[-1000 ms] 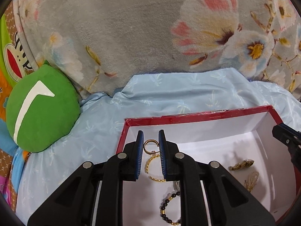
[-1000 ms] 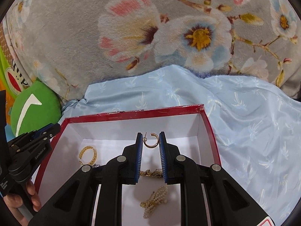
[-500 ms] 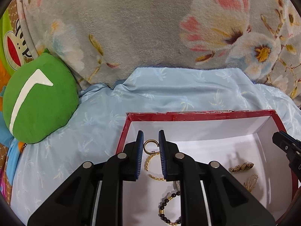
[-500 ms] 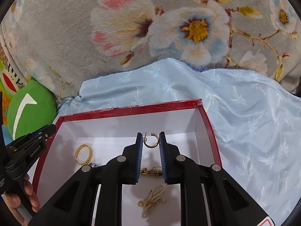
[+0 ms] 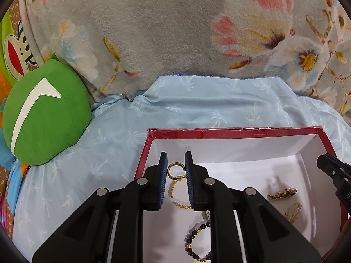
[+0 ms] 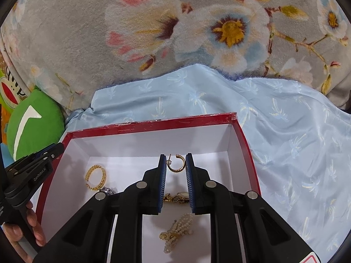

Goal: Organize jewelry
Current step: 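Release the gold ring into the red box while the right gripper drops the hoop earring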

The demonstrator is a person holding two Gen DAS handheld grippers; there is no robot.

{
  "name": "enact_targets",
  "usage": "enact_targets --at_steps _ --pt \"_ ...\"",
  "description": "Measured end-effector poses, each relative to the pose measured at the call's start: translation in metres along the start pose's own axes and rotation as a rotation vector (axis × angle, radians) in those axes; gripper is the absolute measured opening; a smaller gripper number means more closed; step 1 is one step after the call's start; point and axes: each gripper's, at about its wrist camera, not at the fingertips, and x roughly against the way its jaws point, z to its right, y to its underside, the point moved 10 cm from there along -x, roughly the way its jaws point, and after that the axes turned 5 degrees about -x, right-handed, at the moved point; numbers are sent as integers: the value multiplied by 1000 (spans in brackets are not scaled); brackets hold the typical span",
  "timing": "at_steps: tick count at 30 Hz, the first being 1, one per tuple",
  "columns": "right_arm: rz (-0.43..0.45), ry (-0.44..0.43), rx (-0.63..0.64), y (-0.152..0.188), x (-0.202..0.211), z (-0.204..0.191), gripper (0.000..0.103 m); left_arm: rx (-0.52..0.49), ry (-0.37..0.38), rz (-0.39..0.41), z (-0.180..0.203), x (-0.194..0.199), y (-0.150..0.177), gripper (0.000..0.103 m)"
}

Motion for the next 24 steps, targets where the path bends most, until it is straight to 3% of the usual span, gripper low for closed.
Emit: enact_targets --at_steps 5,10,24 --pt "-5 19 7 0 -1 1 17 -3 -6 -11 -1 -1 1 17" --pt "7 43 13 -1 1 1 18 6 -43 5 -6 2 -1 51" --pt "51 43 3 -2 8 2 19 -1 -45 1 -5 1 -1 53"
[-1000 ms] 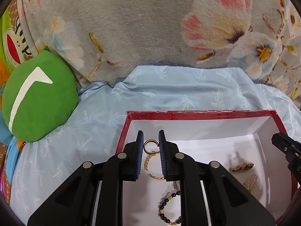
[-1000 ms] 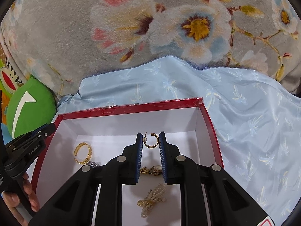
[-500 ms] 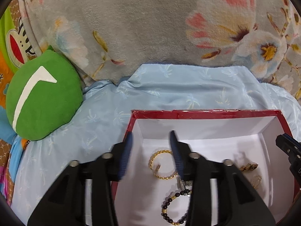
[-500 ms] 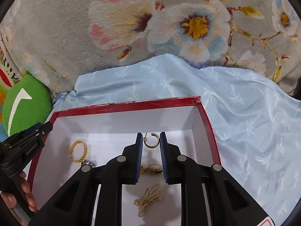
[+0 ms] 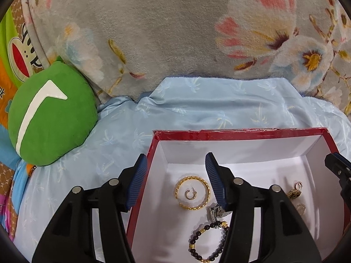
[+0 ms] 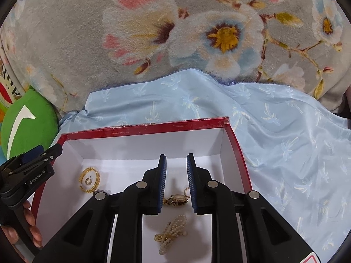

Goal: Organize jewelry
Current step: 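Release the gold ring into the red box while the right gripper drops the hoop earring, then withdraw both open grippers from the red box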

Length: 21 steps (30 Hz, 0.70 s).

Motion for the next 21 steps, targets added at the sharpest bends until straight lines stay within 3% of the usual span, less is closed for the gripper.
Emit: enact_targets --at_steps 3,5,8,10,16,21 --pt "97 -29 6 -4 21 -3 21 15 -13 35 -4 9 -2 53" --pt "160 -20 44 -1 44 -7 28 9 -17 73 -7 28 1 53" --pt "189 -44 151 26 92 -26 33 -8 27 102 -11 64 19 63" --pt "184 -70 202 58 126 -33 39 -39 30 112 -18 94 43 68" --pt "60 -176 196 187 199 -22 40 -112 23 37 -44 152 140 69" --pt "-61 -160 212 297 233 -11 40 -68 58 -87 -69 177 229 69"
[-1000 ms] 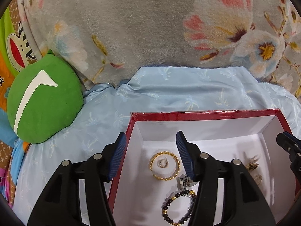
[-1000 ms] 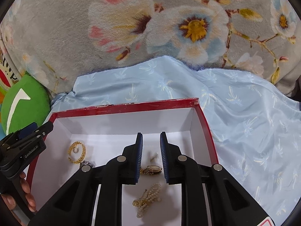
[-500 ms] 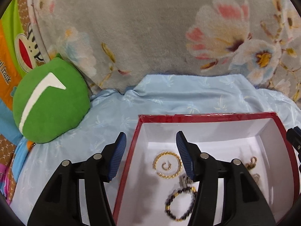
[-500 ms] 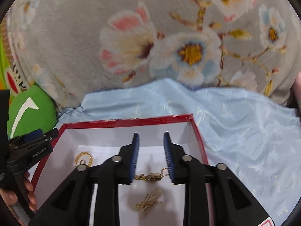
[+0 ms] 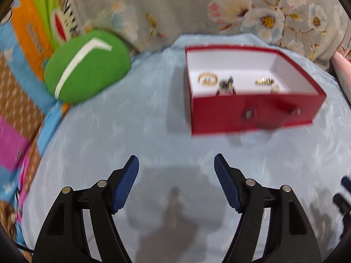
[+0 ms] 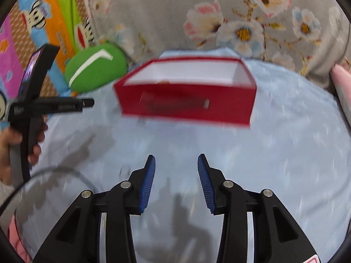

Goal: Organize jewelry
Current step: 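Withdraw both open grippers from the red box, then grasp the small gold ring with the right gripper while the left gripper grasps the silver ring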

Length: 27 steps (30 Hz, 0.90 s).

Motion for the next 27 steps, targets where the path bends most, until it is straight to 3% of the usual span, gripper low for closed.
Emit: enact_targets --at_steps 4,10,16,20,24,27 --pt "-68 -24 0 51 6 -22 40 47 16 -45 -9 13 49 69" --pt "-106 -104 -28 59 -8 -56 40 78 97 -68 8 27 82 69" --pt "-152 -102 13 63 -27 -83 31 68 105 -63 15 36 92 69" --pt "-145 -74 26 62 -29 -84 28 57 108 -55 15 39 91 69" --pt "-138 -66 20 62 -30 -81 14 53 121 -47 17 38 84 69" --pt "-133 -55 26 62 -30 -81 14 35 131 -46 23 36 77 69"
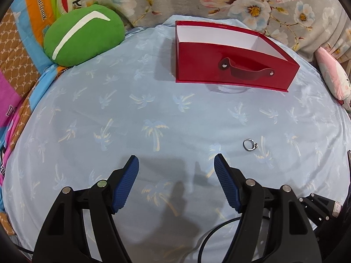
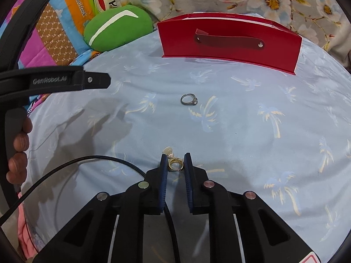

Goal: Organize jewelry
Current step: 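Grasp the small gold ring with the right gripper while the left gripper grasps the silver ring, then release the silver ring into the red box while the right gripper drops the gold ring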

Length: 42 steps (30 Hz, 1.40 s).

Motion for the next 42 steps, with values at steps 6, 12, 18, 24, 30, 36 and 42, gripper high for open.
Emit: enact_targets --at_steps 6,12,18,24,30,36,42 --pt "39 21 -47 -7 15 12 13 -54 43 -24 32 -16 -16 69" --pt "87 74 -98 -21 45 41 14 -103 65 -65 73 -48 -21 68" --pt "111 110 -144 -24 60 66 14 -113 99 -114 100 -66 -8 57" --pt "123 116 -165 -26 63 74 14 -114 68 -90 105 -66 -7 43" --pt "125 117 -180 -28 61 81 14 -118 73 -72 111 -65 -7 23" --pt "138 115 -188 -33 64 85 14 -89 100 -65 114 -58 -9 23" --pt "176 105 -175 -58 69 85 14 -76 107 3 111 -33 -37 23"
